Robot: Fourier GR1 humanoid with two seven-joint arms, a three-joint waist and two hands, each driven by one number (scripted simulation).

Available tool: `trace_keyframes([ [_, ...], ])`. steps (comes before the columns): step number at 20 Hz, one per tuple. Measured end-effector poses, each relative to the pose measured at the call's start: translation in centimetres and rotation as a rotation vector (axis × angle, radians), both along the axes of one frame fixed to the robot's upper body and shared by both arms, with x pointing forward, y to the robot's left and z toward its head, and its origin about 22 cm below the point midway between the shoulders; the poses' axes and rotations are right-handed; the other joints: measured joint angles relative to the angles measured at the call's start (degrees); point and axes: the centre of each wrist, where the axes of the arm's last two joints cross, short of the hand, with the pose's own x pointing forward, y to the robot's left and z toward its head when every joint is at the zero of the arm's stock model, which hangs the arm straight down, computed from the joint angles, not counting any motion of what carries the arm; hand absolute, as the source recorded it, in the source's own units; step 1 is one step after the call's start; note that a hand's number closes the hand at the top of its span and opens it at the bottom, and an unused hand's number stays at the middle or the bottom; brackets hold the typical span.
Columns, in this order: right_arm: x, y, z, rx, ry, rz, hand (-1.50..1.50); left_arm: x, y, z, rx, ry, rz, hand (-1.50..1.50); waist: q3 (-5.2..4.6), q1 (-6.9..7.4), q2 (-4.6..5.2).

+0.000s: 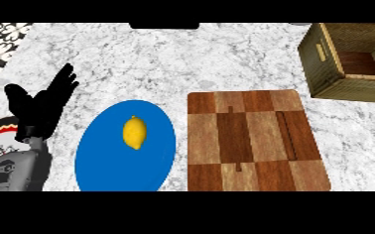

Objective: Pick the cupcake from the cutting board and place it in the basket

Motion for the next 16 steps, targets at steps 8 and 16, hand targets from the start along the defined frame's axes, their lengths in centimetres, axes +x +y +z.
trace_keyframes([
  [8,-4.5,-7.8,2.0,0.261,-0.074,-0.099,-1.5,0.3,0.0,0.1,-0.003,0.004,0.005,0.0,0.05,-0.07,0.17],
  [16,-12.6,-15.4,0.9,0.285,0.009,-0.035,-1.5,0.0,-0.3,0.2,-0.011,0.003,0.001,0.0,0.23,-0.01,0.36],
])
